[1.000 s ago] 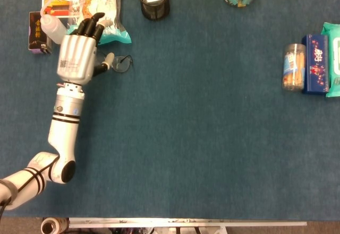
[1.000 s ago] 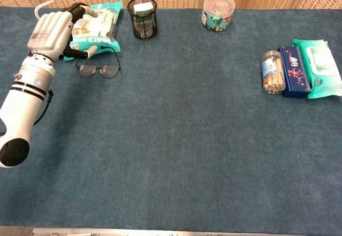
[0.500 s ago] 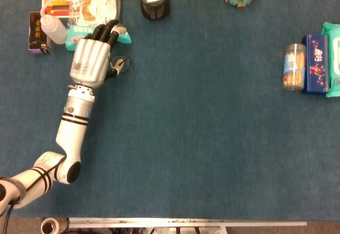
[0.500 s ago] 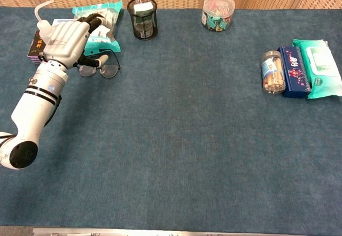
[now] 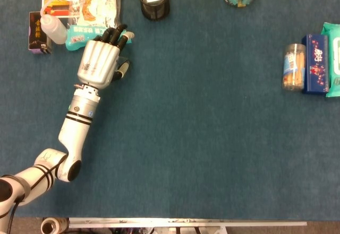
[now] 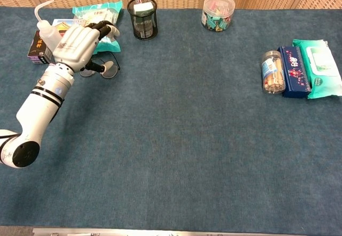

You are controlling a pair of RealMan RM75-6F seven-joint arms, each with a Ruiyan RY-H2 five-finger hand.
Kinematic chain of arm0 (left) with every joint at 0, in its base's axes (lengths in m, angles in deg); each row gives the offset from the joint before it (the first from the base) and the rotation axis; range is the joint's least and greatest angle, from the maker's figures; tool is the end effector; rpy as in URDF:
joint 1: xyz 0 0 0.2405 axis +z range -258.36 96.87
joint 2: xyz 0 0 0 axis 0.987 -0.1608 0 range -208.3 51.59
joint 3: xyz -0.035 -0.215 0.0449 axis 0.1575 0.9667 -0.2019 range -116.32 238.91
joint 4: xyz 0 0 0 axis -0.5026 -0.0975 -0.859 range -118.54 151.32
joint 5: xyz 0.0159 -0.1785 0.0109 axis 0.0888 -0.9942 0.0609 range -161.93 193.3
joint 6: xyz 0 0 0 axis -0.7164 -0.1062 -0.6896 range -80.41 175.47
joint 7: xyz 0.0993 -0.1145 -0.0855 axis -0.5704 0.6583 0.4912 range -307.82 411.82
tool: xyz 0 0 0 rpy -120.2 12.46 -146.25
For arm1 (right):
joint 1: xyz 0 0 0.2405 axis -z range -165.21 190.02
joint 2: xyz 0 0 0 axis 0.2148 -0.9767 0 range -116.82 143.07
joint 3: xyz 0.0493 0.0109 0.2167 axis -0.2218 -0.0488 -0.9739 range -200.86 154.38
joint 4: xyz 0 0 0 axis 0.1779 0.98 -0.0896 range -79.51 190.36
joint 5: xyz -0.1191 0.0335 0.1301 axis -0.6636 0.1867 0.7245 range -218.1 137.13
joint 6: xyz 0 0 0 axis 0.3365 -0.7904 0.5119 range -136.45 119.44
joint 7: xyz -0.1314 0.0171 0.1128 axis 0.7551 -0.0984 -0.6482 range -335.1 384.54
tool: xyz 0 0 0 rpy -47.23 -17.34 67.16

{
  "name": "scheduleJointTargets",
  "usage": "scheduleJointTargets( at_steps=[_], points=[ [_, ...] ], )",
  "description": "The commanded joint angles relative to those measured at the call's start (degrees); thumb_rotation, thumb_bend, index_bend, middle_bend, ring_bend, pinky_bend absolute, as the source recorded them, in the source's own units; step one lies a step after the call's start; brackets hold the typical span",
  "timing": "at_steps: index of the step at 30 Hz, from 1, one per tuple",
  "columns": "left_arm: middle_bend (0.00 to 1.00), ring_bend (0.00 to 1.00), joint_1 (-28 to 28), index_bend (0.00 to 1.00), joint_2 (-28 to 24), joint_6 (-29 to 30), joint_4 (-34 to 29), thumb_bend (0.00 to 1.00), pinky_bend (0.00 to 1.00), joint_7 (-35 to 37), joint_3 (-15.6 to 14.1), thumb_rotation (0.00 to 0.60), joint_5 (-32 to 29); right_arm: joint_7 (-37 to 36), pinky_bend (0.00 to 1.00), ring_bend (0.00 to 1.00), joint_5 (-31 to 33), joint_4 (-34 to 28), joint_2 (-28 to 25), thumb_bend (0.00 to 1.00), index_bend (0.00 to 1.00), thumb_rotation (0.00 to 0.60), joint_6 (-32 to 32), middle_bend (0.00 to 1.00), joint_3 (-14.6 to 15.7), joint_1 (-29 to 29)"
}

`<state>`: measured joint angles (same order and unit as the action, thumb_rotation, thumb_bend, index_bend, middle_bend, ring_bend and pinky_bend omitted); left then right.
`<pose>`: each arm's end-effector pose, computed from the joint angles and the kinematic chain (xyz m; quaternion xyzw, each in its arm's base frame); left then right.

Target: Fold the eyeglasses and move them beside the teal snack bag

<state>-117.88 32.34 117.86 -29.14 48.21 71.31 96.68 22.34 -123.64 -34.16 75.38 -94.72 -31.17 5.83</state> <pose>-0.1576 0.3524 -0.0172 -0.6787 -0.2949 -0.4443 0.5049 -0.2690 -0.2293 0.2081 0.5665 -0.3455 0.4161 0.6218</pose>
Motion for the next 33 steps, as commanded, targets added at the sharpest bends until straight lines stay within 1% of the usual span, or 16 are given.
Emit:
scheduleJointTargets(
  at_steps=[1,16,26,30,33],
  points=[
    [0.19,0.23,-0.33,0.23,0.30,-0.39,0.56,0.25,0.51,-0.08,-0.17,0.600,0.20,0.02,0.54,0.32,-0.02,0.01,0.02,0.17,0.23,0.600,-0.02,0.34,0.03,0.04],
    [0.19,0.23,-1.11,0.23,2.63,-1.35,3.56,0.24,0.51,0.31,-0.96,0.600,0.87,-0.38,0.54,0.32,0.07,0.21,-0.14,0.17,0.23,0.600,-0.24,0.34,0.15,0.49],
    [0.19,0.23,-1.36,0.23,3.53,-1.77,5.32,0.24,0.51,0.68,-0.91,0.600,0.78,-0.53,0.54,0.32,-0.02,0.30,-0.07,0.17,0.23,0.600,-0.13,0.34,0.18,0.50],
    [0.19,0.23,-1.04,0.23,3.28,-0.93,5.17,0.24,0.51,1.02,-0.59,0.600,0.65,-0.65,0.54,0.32,0.02,0.27,-0.18,0.17,0.23,0.600,-0.21,0.34,0.01,0.47],
    [0.19,0.23,-0.42,0.23,2.04,0.87,3.71,0.24,0.51,0.83,-0.19,0.600,0.72,-0.81,0.54,0.32,-0.10,0.24,-0.27,0.17,0.23,0.600,-0.33,0.34,-0.13,0.41]
  ],
)
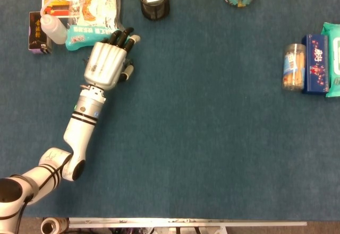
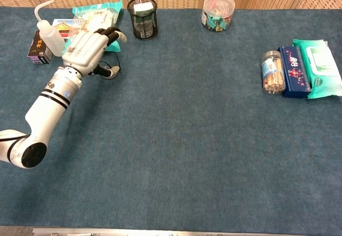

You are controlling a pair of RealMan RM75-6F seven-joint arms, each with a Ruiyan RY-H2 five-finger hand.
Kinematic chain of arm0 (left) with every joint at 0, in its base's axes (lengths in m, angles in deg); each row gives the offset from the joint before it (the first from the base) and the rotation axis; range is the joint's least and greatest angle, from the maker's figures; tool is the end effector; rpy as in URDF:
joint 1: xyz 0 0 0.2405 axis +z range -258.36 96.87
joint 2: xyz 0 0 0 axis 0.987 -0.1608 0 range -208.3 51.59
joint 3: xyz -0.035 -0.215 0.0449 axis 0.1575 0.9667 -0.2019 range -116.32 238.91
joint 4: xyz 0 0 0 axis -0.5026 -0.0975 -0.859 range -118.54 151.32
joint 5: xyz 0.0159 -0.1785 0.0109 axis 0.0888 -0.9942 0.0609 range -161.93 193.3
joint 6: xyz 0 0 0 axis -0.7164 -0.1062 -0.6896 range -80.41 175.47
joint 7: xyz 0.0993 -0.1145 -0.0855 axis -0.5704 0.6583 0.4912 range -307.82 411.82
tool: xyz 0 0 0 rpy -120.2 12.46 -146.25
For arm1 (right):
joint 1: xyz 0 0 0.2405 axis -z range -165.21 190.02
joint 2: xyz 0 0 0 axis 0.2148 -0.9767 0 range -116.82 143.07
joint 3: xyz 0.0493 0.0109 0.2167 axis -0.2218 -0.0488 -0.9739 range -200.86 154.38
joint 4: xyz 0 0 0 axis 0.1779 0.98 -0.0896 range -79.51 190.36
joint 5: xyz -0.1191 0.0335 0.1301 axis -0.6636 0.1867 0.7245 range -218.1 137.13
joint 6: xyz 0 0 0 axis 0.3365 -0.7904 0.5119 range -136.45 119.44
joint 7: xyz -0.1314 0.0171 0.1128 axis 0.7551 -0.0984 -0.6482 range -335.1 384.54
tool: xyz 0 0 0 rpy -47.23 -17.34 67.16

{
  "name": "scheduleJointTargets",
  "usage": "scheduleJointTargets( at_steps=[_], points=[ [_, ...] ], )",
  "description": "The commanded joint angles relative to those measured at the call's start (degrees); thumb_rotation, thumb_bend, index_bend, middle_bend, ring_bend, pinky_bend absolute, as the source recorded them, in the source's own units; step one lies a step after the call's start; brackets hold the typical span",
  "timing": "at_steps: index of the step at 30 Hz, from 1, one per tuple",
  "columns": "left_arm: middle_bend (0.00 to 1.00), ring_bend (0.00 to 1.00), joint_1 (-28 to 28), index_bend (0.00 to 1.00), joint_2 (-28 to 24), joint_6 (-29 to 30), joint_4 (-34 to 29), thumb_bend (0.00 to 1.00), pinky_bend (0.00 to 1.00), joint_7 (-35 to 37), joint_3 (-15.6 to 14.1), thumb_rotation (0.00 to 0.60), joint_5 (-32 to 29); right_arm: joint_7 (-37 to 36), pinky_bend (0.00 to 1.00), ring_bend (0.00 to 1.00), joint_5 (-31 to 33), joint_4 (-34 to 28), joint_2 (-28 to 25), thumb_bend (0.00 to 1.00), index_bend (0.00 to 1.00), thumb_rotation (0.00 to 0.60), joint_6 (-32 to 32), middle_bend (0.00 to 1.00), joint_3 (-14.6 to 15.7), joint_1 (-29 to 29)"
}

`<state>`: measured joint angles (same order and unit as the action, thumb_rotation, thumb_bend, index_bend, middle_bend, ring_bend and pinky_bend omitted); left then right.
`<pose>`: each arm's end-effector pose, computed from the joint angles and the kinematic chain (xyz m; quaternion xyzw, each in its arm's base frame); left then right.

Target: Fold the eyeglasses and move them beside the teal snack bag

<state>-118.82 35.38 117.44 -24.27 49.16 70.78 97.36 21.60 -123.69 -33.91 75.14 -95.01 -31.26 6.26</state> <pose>-0.1552 0.3531 -0.0285 -0.6876 -0.2861 -0.4384 0.5032 -0.2708 -0.2275 0.2108 0.5632 -0.3463 0.4175 0.6234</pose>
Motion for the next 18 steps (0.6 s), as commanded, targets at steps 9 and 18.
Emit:
scheduleJointTargets(
  at_steps=[9,18],
  points=[
    [0.19,0.23,4.57,0.23,-7.58,5.73,-10.51,0.24,0.51,-2.69,1.00,0.600,-1.07,-0.34,0.54,0.32,-0.59,-0.04,0.13,0.17,0.23,0.600,-0.51,0.34,-0.23,-0.16],
    [0.19,0.23,8.57,0.23,-15.09,9.21,-22.55,0.24,0.51,-6.23,1.32,0.600,-2.03,-0.21,0.54,0.32,-1.10,-0.58,0.00,0.17,0.23,0.600,-0.63,0.34,-0.33,-0.43]
  ],
)
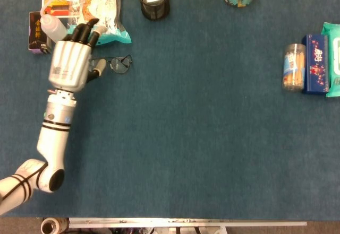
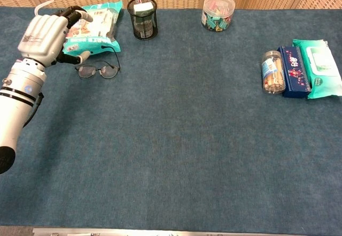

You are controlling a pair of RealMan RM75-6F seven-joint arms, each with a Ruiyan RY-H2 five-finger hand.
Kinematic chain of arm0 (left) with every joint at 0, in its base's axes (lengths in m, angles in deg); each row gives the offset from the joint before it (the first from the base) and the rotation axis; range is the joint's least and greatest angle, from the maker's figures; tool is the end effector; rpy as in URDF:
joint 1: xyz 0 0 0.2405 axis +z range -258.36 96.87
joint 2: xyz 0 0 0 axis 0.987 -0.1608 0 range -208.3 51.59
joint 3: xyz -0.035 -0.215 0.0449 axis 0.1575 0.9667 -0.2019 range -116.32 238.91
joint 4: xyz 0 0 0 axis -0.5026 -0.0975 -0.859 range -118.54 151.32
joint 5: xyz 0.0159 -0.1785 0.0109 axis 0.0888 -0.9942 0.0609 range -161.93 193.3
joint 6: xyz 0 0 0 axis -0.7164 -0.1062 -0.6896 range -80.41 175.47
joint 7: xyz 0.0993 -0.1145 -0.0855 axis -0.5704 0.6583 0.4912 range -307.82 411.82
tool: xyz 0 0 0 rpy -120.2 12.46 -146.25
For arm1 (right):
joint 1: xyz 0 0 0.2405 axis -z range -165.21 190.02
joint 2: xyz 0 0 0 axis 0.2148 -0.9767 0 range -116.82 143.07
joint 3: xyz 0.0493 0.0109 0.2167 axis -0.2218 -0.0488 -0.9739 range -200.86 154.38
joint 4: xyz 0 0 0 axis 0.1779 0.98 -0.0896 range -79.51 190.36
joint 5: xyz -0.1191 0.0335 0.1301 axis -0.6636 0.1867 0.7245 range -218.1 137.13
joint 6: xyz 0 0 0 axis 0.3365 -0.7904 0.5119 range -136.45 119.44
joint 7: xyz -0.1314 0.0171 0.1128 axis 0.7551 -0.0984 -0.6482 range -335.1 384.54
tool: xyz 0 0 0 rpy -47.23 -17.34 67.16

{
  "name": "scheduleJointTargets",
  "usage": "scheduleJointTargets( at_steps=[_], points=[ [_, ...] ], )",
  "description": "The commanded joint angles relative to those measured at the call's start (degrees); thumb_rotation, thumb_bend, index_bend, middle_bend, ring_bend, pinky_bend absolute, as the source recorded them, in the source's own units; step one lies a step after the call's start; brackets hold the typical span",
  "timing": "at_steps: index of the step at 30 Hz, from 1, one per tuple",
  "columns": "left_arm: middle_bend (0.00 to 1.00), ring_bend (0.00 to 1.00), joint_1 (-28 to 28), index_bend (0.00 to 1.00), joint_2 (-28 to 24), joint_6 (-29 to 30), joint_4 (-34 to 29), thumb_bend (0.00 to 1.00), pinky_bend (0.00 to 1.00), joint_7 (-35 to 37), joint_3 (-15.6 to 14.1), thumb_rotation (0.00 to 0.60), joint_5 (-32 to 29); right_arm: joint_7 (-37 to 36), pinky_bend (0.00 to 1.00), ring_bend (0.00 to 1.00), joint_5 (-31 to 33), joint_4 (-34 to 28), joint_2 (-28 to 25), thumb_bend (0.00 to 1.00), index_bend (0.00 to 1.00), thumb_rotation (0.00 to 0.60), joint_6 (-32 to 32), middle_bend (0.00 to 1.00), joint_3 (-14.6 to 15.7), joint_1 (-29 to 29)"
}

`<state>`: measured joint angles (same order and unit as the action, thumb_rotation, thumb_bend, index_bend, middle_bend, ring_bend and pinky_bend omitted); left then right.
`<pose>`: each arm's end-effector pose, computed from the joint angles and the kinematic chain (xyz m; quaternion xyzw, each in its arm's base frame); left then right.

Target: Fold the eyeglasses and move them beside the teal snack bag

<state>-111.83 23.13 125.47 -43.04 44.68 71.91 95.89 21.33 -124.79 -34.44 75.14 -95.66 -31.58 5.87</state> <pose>-0.1750 0.3348 0.0348 -0.6296 -0.2956 -0.4722 0.5416 -0.2633 -0.2298 0.2110 0.5653 -0.3392 0.4315 0.6158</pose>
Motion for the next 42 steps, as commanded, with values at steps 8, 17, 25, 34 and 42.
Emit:
scheduleJointTargets(
  at_steps=[8,17,25,34,42],
  points=[
    [0.18,0.23,2.91,0.22,-9.27,2.39,-17.50,0.24,0.51,-5.94,1.96,0.600,-1.65,0.21,0.54,0.32,-0.05,-0.19,0.19,0.17,0.23,0.600,0.09,0.34,-0.05,-0.19],
    [0.18,0.23,1.90,0.22,-11.60,2.47,-28.73,0.24,0.51,-12.45,2.71,0.600,-0.77,-0.04,0.54,0.32,-0.23,-0.21,0.09,0.17,0.23,0.600,-0.52,0.34,-0.07,0.05],
    [0.18,0.23,-1.52,0.22,-8.67,-0.29,-29.96,0.24,0.51,-16.78,4.20,0.600,-1.66,-0.27,0.54,0.32,-0.10,-0.07,0.02,0.17,0.23,0.600,-0.87,0.34,0.04,0.43],
    [0.17,0.21,-4.34,0.21,-4.36,-3.72,-26.01,0.24,0.48,-19.11,4.61,0.600,-4.65,-1.02,0.54,0.32,0.46,0.72,0.03,0.17,0.23,0.600,-0.86,0.34,0.07,0.81],
    [0.16,0.19,-6.23,0.21,-1.43,-5.35,-22.91,0.24,0.46,-20.69,4.79,0.600,-6.08,-1.45,0.54,0.32,0.52,1.35,0.42,0.17,0.23,0.600,-0.48,0.34,0.19,0.76]
  ],
)
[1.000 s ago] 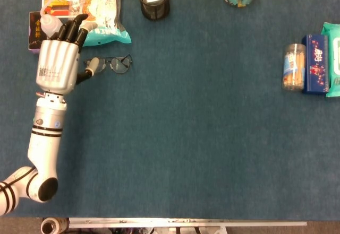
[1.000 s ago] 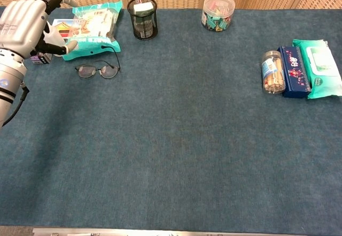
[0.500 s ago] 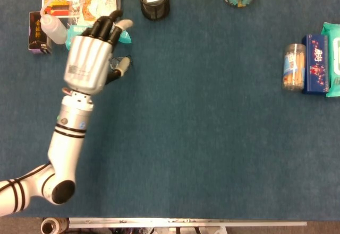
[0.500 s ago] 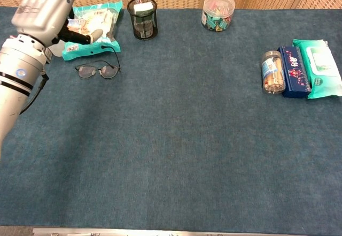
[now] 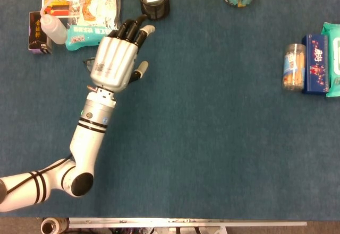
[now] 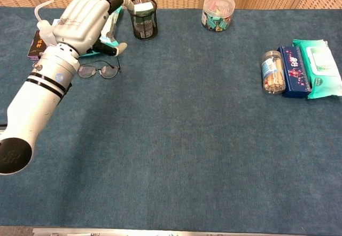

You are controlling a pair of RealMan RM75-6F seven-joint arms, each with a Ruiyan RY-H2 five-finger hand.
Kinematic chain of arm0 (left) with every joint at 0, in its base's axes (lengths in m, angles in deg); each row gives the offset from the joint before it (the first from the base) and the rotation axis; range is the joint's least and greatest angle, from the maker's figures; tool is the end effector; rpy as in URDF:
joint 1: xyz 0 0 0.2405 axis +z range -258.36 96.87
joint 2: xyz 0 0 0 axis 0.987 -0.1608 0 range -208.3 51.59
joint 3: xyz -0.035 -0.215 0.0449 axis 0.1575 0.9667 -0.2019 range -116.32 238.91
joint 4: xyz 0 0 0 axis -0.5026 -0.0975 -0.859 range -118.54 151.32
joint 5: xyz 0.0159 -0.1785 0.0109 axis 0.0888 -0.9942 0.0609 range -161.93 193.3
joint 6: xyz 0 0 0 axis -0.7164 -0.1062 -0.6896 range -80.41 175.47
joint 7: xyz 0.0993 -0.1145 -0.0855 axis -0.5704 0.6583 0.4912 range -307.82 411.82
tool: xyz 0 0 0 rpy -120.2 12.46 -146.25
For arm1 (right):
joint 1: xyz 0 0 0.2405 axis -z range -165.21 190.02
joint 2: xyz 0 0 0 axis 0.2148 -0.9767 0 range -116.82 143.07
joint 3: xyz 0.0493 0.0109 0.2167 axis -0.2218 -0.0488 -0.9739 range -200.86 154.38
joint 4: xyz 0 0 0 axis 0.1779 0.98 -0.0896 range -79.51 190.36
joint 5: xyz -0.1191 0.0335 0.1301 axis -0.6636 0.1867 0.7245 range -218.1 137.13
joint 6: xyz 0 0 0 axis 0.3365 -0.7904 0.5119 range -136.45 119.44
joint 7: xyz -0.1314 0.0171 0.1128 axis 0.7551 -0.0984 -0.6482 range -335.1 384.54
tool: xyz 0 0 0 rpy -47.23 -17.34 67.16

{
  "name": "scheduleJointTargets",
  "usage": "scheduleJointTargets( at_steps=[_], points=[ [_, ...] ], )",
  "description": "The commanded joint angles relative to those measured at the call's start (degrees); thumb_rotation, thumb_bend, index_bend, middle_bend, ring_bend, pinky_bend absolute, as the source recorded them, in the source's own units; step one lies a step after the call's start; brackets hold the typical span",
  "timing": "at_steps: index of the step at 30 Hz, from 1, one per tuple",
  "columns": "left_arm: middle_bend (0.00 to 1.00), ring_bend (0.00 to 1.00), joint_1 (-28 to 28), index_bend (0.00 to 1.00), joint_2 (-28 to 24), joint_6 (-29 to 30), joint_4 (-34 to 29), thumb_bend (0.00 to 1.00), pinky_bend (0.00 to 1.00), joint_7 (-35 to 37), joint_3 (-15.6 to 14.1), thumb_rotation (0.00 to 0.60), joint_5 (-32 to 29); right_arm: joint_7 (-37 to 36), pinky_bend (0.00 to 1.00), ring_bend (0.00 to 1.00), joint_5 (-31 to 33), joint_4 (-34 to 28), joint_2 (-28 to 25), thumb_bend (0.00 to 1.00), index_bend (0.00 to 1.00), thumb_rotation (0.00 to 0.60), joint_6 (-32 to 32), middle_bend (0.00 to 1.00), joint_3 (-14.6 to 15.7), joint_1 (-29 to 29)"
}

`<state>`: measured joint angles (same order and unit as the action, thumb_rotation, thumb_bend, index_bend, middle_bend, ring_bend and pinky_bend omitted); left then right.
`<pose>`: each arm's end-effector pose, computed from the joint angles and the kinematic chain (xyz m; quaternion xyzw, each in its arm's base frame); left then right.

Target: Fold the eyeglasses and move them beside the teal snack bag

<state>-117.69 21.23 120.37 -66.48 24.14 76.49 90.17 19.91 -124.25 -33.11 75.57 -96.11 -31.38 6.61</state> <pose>-0.0814 0.3280 0.0200 -0.6638 -0.2979 -0.4814 0.4888 -0.2708 -0.2259 0.2126 0.5567 -0.3456 0.4304 0.6208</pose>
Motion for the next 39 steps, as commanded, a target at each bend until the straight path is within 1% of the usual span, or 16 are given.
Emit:
scheduleJointTargets(
  at_steps=[1,16,33,39],
  points=[
    [0.16,0.19,-0.52,0.21,0.68,-0.31,0.91,0.24,0.46,-0.25,0.29,0.600,-0.50,-0.03,0.54,0.32,-0.03,0.04,-0.02,0.17,0.23,0.600,-0.07,0.34,0.00,0.04],
    [0.16,0.19,-2.30,0.21,3.42,-2.66,8.75,0.24,0.46,-0.60,1.56,0.600,-4.84,-0.29,0.54,0.32,0.61,0.18,-0.54,0.17,0.23,0.600,-0.10,0.34,-0.08,0.54],
    [0.16,0.19,-1.34,0.22,4.21,-1.49,11.57,0.24,0.46,0.55,2.99,0.600,-8.81,-0.28,0.54,0.32,0.46,0.45,-0.09,0.17,0.23,0.600,0.34,0.34,0.03,0.37],
    [0.16,0.19,-0.97,0.22,4.17,-1.61,12.28,0.24,0.46,0.45,2.57,0.600,-9.56,-0.23,0.54,0.32,0.41,0.55,0.15,0.17,0.23,0.600,0.55,0.34,0.05,0.22]
  ],
)
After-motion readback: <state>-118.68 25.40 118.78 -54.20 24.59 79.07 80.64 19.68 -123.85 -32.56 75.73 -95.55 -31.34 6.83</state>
